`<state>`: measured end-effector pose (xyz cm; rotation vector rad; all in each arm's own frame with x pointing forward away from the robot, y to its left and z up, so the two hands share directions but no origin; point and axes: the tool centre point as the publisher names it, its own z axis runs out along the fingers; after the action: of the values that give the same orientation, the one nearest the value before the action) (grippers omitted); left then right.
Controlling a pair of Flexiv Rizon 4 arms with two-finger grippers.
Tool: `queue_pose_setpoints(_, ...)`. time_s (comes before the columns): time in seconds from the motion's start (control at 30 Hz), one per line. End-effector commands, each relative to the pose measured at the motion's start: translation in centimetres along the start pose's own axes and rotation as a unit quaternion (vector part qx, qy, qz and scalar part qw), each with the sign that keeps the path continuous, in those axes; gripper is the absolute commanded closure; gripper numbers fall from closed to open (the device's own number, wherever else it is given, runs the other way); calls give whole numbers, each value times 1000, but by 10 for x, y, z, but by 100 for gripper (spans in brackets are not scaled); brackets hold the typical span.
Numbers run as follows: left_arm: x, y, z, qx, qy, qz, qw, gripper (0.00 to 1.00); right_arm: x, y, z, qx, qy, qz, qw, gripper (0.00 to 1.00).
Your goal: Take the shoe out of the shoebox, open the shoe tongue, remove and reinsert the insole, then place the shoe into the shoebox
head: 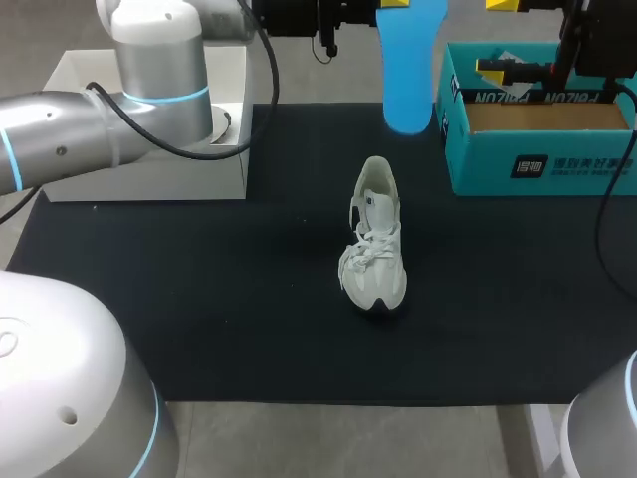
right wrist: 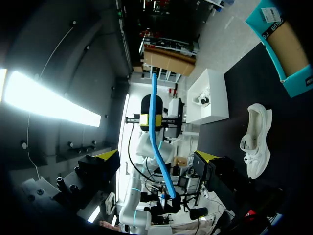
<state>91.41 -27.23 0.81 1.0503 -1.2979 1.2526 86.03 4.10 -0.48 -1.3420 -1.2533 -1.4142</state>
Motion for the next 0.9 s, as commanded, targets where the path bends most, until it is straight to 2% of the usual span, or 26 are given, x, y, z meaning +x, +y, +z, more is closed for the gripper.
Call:
queue_pose_setpoints(0.03, 1, 16, -3, 98, 47, 192, 975, 100, 0, 0, 2, -1, 0, 0, 1000, 0)
queue_pose_setpoints(0.43, 1, 16, -3, 98, 47, 192, 975, 100, 0, 0, 2, -1, 0, 0, 1000, 0)
queue_pose_setpoints(0.47, 4, 15, -4, 90, 49, 210, 972, 100, 0, 0, 2, -1, 0, 0, 1000, 0)
queue_pose_setpoints(0.57, 11, 16, -5, 25, 41, 246, 968, 100, 0, 0, 2, -1, 0, 0, 1000, 0)
queue_pose_setpoints(0.67, 16, 19, -6, -60, 32, 281, 957, 100, 0, 0, 2, -1, 0, 0, 1000, 0)
queue_pose_setpoints(0.7, 18, 21, -7, -91, 42, 300, 949, 100, 0, 0, 2, -1, 0, 0, 1000, 0)
queue_pose_setpoints(0.77, 21, 29, -9, -164, 52, 365, 915, 100, 0, 0, 2, -1, 0, 0, 1000, 0)
queue_pose_setpoints(0.8, 22, 32, -10, -176, 56, 367, 912, 100, 0, 0, 2, -1, 0, 0, 1000, 0)
queue_pose_setpoints(0.9, 22, 32, -10, -176, 56, 367, 912, 100, 0, 0, 2, -1, 0, 0, 1000, 0)
